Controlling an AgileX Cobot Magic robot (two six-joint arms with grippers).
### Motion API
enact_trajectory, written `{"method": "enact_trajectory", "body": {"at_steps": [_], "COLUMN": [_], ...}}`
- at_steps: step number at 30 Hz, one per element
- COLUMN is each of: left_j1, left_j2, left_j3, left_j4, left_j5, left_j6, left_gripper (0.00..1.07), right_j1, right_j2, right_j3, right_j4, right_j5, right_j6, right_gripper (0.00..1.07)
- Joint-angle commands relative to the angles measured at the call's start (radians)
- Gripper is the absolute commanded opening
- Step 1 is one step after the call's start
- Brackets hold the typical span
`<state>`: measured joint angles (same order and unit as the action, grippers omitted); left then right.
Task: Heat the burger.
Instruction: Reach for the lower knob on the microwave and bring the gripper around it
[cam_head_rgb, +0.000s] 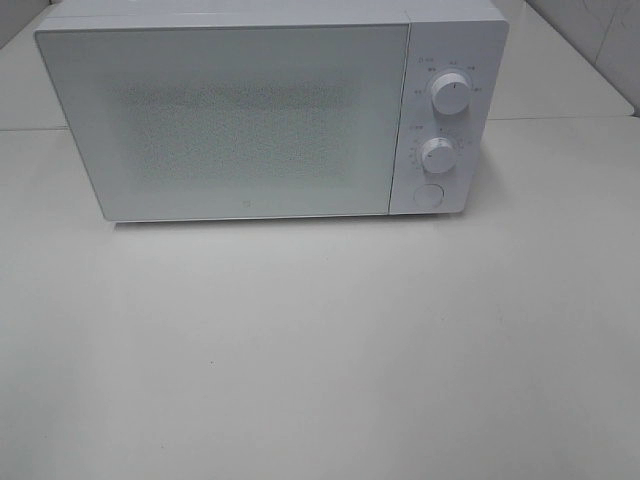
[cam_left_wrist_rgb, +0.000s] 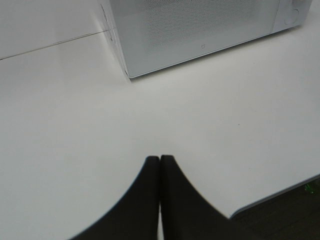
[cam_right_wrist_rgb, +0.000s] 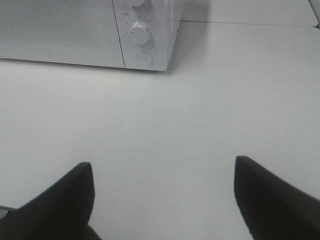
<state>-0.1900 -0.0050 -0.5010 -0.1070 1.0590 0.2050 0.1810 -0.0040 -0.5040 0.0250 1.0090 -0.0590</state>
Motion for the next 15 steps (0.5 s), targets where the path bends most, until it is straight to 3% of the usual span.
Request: {"method": "enact_trajectory", "body": {"at_steps": [1, 9, 15], "left_j1": [0.001, 0.001, 0.001], "left_j2": [-0.009, -0.009, -0.009], "left_j3": [0.003, 0.003, 0.003], "left_j4": [-0.005, -0.005, -0.005], "left_j5": [-0.018, -0.018, -0.018], "left_j6": [-0.002, -0.002, -0.002], "left_gripper": [0.0, 0.0, 0.0], "right_j1": [-0.005, -0.005, -0.005], "right_j2": [-0.026, 0.004, 0.152], "right_j3": [-0.001, -0.025, -0.032], "right_j4": [0.004, 0.008, 0.0], "right_j5": [-0.014, -0.06, -0.268], "right_j6": [0.004, 0.059, 0.059], "right_gripper": [0.73, 0.73, 0.73]}}
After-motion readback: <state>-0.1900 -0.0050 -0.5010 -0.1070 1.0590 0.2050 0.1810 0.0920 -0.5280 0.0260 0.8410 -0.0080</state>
